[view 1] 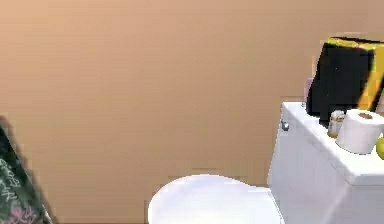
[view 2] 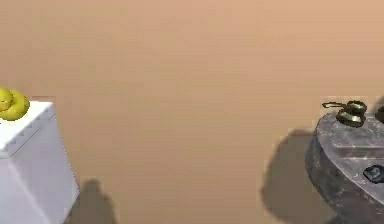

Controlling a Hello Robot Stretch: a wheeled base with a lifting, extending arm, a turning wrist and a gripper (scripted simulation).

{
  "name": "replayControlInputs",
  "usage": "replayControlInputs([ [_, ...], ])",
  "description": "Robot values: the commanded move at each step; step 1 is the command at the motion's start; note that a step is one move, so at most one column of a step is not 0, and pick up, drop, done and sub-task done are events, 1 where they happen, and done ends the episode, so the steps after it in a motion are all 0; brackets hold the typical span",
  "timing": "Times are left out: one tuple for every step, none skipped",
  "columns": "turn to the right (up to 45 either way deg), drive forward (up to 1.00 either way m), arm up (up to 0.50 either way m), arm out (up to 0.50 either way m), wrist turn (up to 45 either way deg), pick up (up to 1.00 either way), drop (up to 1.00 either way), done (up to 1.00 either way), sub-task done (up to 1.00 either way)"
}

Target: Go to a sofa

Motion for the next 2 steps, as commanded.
replayControlInputs([
  [-45.0,0.0,0.0,0.0,0.0,0.0,0.0,0.0,0.0],
  [-45.0,0.0,0.0,0.0,0.0,0.0,0.0,0.0,0.0],
])
